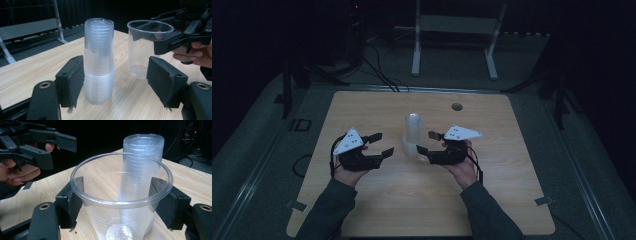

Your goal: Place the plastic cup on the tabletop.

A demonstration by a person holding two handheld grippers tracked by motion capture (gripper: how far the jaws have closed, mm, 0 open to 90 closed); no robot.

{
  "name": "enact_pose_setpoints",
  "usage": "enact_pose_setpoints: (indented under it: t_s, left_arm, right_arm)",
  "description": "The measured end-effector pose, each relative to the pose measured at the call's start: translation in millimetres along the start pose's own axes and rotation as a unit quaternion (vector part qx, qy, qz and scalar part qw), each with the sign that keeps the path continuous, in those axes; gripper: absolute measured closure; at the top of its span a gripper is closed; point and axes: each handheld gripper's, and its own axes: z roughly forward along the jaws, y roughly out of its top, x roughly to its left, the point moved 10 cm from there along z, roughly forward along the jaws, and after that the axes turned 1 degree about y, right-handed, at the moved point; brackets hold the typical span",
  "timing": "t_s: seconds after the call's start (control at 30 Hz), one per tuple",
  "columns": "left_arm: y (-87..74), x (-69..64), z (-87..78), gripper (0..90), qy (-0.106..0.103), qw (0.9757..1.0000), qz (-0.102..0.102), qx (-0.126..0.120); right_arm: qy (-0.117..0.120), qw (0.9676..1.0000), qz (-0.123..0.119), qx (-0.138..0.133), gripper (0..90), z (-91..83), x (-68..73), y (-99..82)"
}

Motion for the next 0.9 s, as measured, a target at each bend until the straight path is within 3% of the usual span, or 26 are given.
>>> enact_pose_setpoints:
  t_s: [0.9]
  left_arm:
    - [0.3, -0.2, 0.3, 30.7, 0.000, 1.0000, 0.000, -0.001]
  right_arm:
    - [-0.014, 0.9999, 0.006, 0.006, 28.6, -8.2, -12.8, -25.5]
